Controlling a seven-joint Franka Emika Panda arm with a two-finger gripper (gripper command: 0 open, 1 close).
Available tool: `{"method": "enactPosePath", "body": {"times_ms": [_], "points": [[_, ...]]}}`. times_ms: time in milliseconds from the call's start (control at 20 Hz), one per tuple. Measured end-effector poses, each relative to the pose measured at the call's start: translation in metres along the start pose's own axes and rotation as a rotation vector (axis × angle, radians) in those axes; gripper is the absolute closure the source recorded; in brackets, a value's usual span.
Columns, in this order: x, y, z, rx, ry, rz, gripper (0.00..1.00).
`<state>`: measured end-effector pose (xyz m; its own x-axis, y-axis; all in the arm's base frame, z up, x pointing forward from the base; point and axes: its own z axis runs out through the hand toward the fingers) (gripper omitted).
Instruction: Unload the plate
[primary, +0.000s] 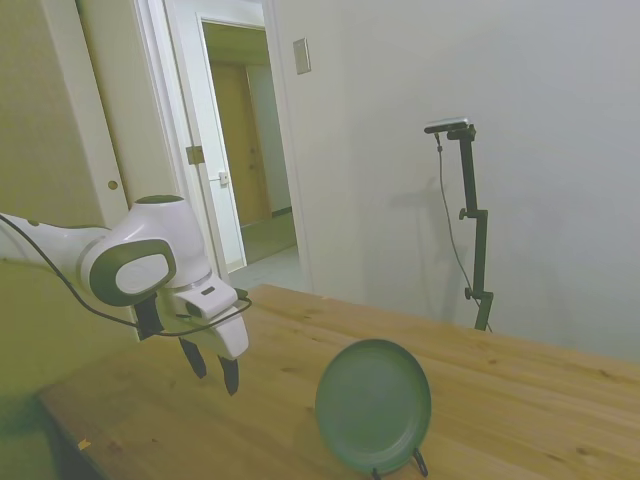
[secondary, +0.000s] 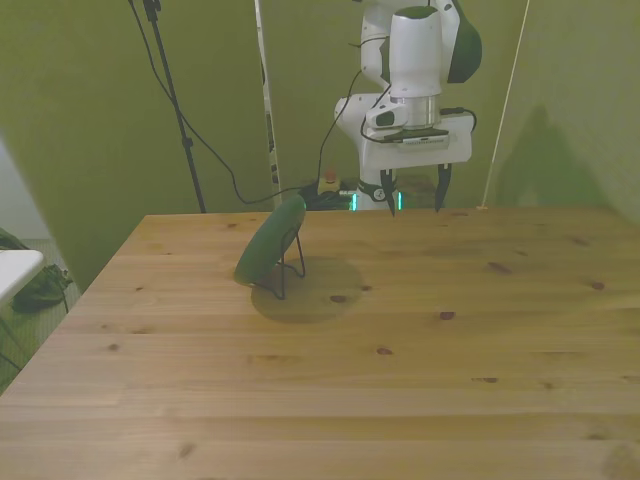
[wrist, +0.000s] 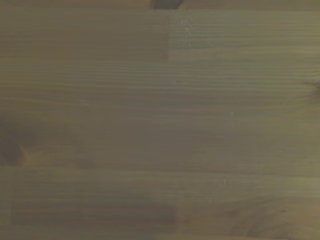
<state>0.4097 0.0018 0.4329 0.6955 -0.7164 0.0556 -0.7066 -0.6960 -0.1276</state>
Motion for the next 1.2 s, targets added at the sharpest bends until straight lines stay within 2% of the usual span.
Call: {"method": "enactPosePath", "body": {"times_ms": [100,250,650,950,1200], "points": [[0.001,0.001,0.0,0.0,0.001,0.002,0.0],[0.014,0.007,-0.012,-0.003,0.08,0.03,0.0],[0.052,0.034,-0.095,0.025,0.271,0.109,0.0],[0.095,0.103,-0.152,-0.001,0.359,0.257,0.0],[0.124,0.164,-0.166,-0.012,0.373,0.341,0.0]]}}
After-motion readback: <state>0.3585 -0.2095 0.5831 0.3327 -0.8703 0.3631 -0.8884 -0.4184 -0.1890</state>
